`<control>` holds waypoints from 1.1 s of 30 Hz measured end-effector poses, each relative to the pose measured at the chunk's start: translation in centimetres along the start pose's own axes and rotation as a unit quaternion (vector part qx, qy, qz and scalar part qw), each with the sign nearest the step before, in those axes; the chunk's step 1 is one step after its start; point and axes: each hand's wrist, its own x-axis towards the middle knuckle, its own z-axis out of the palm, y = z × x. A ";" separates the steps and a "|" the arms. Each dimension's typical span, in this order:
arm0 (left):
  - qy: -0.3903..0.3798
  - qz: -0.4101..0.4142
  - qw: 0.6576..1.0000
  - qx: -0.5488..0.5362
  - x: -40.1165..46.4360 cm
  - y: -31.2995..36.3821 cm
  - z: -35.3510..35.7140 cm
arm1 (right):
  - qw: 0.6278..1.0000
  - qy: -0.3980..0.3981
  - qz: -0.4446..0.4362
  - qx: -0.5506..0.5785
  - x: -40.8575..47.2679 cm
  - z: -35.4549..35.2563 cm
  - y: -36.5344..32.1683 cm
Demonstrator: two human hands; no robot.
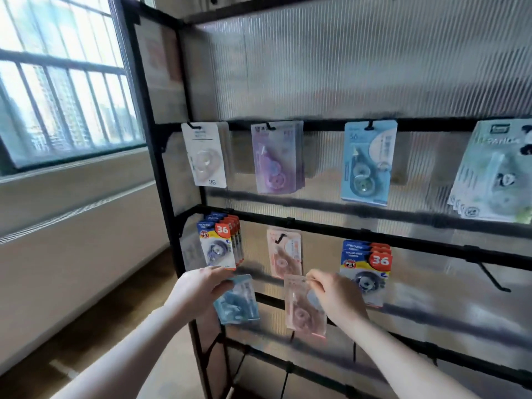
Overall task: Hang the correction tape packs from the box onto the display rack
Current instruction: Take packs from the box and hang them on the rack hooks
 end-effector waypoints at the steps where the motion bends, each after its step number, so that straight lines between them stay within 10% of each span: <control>1: 0.006 0.003 1.000 -0.001 0.4 -0.5 -0.4 | 1.000 0.003 -0.003 -0.006 0.6 -0.3 -0.5; 33: 0.038 0.143 0.989 -0.005 7.6 -10.1 2.2 | 0.998 0.031 0.046 0.028 10.3 3.5 -2.9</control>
